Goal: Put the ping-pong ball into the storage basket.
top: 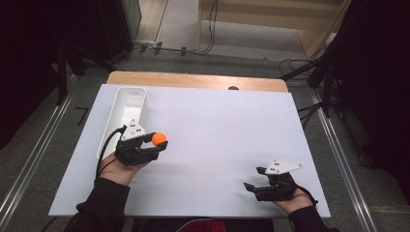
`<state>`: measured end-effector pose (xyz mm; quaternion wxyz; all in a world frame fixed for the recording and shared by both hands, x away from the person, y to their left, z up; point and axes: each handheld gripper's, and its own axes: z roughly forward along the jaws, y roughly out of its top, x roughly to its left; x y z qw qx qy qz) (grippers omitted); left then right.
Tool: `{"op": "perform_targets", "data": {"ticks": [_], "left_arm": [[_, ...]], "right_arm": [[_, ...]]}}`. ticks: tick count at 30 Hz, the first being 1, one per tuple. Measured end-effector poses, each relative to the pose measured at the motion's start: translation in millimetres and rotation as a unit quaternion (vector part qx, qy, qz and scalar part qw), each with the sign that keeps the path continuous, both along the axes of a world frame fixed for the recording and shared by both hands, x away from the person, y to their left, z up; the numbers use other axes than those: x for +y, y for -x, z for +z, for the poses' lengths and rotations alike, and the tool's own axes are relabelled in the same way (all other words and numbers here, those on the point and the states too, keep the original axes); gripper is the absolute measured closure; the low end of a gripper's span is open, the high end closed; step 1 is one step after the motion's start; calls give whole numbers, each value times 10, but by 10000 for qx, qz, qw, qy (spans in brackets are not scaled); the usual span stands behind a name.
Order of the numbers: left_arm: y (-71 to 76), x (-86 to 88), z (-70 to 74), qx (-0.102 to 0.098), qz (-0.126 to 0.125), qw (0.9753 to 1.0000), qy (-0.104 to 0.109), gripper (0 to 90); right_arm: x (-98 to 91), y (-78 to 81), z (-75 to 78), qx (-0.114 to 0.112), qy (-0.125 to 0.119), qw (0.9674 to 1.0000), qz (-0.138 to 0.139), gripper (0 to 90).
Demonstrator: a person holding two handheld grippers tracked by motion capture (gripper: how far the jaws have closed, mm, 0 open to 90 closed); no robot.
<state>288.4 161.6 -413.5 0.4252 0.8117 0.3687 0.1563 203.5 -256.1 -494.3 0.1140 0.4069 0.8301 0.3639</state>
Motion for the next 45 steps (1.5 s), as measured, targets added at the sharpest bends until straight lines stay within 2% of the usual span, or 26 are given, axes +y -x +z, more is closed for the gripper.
{"op": "perform_targets", "data": {"ticks": [15, 45], "left_arm": [[-51, 146, 59, -44, 251, 9996, 95, 498], [-145, 468, 107, 112, 746, 9970, 179, 498]], "right_arm": [[-4, -2, -1, 3, -4, 10000, -11, 231], [-5, 3, -3, 33, 28, 10000, -3, 230]]}}
